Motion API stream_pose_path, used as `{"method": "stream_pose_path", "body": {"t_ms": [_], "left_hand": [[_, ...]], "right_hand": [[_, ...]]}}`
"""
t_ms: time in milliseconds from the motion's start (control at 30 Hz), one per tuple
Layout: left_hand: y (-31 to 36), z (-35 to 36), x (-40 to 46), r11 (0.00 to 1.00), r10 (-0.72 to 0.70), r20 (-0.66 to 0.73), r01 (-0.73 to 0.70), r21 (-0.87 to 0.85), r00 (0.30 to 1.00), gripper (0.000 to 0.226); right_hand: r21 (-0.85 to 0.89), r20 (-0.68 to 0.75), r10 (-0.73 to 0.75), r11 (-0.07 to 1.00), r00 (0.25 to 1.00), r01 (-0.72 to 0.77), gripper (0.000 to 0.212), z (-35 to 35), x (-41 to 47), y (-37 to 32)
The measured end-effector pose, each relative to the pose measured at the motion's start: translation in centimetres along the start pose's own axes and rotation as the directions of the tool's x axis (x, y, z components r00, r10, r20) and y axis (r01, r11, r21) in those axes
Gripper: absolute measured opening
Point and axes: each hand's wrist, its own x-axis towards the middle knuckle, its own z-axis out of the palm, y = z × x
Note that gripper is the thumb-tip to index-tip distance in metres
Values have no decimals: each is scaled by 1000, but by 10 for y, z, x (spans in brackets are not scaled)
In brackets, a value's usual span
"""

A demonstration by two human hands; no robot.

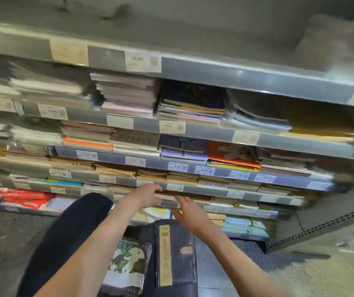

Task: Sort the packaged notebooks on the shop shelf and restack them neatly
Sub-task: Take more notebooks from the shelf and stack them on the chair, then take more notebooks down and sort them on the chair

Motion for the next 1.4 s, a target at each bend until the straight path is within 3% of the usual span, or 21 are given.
{"method": "stream_pose_path", "body": {"t_ms": [333,733,1000,1233,1400], "left_hand": [[115,-133,-47,973,204,-109,-189,135,973,47],[216,-259,-93,938,315,-246,-261,230,917,47],[267,-323,-113,923,381,-429,-310,229,819,43],[299,-358,-116,888,460,-536,-373,270,708,38],[312,-366,-96,876,474,-656,-392,282,587,35]], "right_hand": [[-2,-214,-35,999,976,35,44,-169,-39,-20],[-156,-368,-207,975,907,159,46,-344,-62,-18],[-146,-509,-311,950,803,276,45,-442,-76,-34],[-268,-613,-425,905,666,331,41,-495,-74,-29],[-301,-659,-364,929,658,213,52,-522,-53,-17]]}}
